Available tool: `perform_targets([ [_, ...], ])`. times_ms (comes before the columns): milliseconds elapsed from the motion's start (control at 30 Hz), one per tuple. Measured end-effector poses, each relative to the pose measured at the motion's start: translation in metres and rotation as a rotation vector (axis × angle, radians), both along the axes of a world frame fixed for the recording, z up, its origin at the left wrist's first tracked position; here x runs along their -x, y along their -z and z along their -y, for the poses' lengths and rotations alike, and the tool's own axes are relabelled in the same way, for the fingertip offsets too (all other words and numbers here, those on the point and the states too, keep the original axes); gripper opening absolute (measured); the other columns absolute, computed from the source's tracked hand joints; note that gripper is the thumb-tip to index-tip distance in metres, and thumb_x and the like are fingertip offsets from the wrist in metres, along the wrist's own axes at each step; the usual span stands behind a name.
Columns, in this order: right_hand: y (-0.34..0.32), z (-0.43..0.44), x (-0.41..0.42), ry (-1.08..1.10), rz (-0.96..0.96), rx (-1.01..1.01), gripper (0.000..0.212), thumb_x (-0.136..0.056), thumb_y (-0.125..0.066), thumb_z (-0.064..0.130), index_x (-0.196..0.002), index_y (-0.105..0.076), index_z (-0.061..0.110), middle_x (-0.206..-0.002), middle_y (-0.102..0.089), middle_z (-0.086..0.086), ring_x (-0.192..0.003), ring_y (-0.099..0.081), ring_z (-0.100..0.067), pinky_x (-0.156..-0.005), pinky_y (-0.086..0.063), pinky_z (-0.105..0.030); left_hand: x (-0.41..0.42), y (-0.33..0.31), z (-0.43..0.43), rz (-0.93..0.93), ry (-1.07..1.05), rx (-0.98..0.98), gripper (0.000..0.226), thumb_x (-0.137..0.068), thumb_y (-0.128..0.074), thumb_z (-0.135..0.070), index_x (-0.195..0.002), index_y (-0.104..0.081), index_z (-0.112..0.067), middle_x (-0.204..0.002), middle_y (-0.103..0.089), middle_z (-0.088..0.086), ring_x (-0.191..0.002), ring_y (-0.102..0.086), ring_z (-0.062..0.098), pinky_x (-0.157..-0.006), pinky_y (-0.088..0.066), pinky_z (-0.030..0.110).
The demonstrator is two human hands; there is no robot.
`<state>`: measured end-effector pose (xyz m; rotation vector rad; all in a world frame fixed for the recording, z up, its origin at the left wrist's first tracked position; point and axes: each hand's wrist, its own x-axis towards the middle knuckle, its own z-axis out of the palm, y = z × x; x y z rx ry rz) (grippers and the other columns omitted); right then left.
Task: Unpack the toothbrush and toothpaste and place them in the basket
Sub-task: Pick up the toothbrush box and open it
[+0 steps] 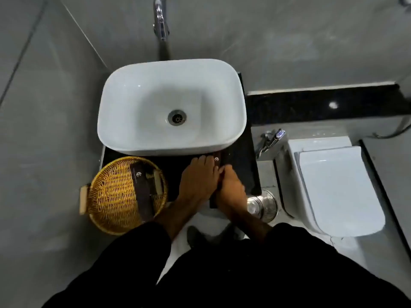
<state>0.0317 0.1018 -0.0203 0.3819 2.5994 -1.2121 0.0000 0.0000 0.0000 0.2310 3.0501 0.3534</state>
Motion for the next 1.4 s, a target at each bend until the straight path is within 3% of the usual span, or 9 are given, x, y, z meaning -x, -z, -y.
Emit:
perform_targets([
  [200,0.022,-0.016,-0.005,-0.053,0.123,0.01,0.023,-0.094,-0.059,0.029,-0.103,-0.042,0.018,-0.102,-0.052,-0.001,-0.095,-0.068,-0.04,-0.072,-0.046,-0.04,-0.002,0.029,-0.021,0.483,-0.3,-0.068,0.051,-0.093,-0.051,-0.052,-0.123,-0.047,-0.01,-0.121,-0.064,0.016,-0.112,-0.064,0.037,-0.091,-0.055,0.048],
  [500,0.033,-0.034,-0.015,-0.108,0.191,0.024,0.054,-0.072,-0.076,0.04,-0.1,-0.031,0.03,-0.101,-0.063,0.0,-0.084,-0.067,-0.03,-0.067,-0.048,-0.038,0.0,0.048,-0.036,0.5,-0.459,-0.138,0.065,-0.087,-0.059,-0.054,-0.129,-0.04,-0.008,-0.122,-0.065,0.019,-0.114,-0.063,0.042,-0.091,-0.056,0.049],
  [700,0.025,-0.04,-0.047,-0.093,0.174,0.02,0.06,-0.079,-0.081,0.037,-0.112,-0.031,0.028,-0.099,-0.077,-0.005,-0.085,-0.078,-0.028,-0.073,-0.064,-0.047,-0.018,0.044,-0.039,0.584,-0.506,-0.44,0.065,-0.086,-0.05,-0.065,-0.125,-0.046,-0.013,-0.123,-0.067,0.016,-0.11,-0.066,0.038,-0.093,-0.053,0.043],
  [833,-0.001,-0.065,-0.072,-0.109,0.147,-0.073,0.053,-0.08,-0.081,0.042,-0.104,-0.033,0.04,-0.101,-0.074,0.008,-0.083,-0.074,-0.016,-0.071,-0.062,-0.031,-0.019,0.042,-0.036,0.63,-0.772,-0.863,0.073,-0.092,-0.04,-0.066,-0.138,-0.045,-0.009,-0.133,-0.061,0.019,-0.119,-0.061,0.038,-0.104,-0.048,0.048],
  [967,-0.046,-0.081,-0.105,-0.093,0.062,-0.127,0.046,-0.077,-0.075,0.067,-0.103,-0.04,0.051,-0.097,-0.071,0.024,-0.071,-0.068,0.007,-0.063,-0.054,-0.009,-0.009,0.031,-0.026,0.806,-1.04,-1.427,0.05,-0.098,-0.043,-0.054,-0.128,-0.055,-0.016,-0.114,-0.068,0.009,-0.098,-0.068,0.027,-0.071,-0.054,0.037],
  [1067,-0.089,-0.079,-0.114,0.065,-0.231,-0.116,0.042,-0.077,-0.073,0.068,-0.112,-0.056,0.052,-0.099,-0.072,0.031,-0.077,-0.072,0.011,-0.066,-0.053,-0.002,-0.012,0.021,-0.02,0.897,-1.119,-1.725,0.026,-0.099,-0.049,-0.038,-0.106,-0.06,-0.016,-0.09,-0.063,0.006,-0.077,-0.062,0.023,-0.069,-0.049,0.037],
  [1200,-0.133,-0.06,-0.093,0.169,-0.482,-0.029,0.036,-0.079,-0.078,0.06,-0.111,-0.068,0.046,-0.094,-0.074,0.029,-0.084,-0.073,0.006,-0.069,-0.052,-0.001,-0.027,0.009,-0.025,0.99,-1.076,-1.897,0.029,-0.101,-0.046,-0.032,-0.083,-0.059,-0.013,-0.077,-0.068,0.006,-0.08,-0.063,0.021,-0.082,-0.049,0.039],
  [1300,-0.158,-0.046,-0.077,0.159,-0.577,-0.066,0.038,-0.081,-0.082,0.052,-0.115,-0.076,0.036,-0.094,-0.077,0.018,-0.082,-0.075,-0.004,-0.075,-0.062,-0.021,-0.04,-0.003,-0.032,1.099,-0.995,-1.974,0.025,-0.103,-0.041,-0.033,-0.107,-0.056,-0.014,-0.085,-0.07,0.007,-0.081,-0.063,0.019,-0.072,-0.051,0.03],
  [1400,-0.176,-0.038,-0.071,0.122,-0.66,-0.129,0.04,-0.082,-0.081,0.054,-0.116,-0.078,0.035,-0.096,-0.077,0.015,-0.078,-0.073,-0.003,-0.075,-0.061,-0.021,-0.045,-0.013,-0.032,1.144,-0.93,-1.991,0.026,-0.101,-0.041,-0.032,-0.116,-0.054,-0.014,-0.096,-0.065,0.01,-0.086,-0.061,0.021,-0.08,-0.048,0.029],
])
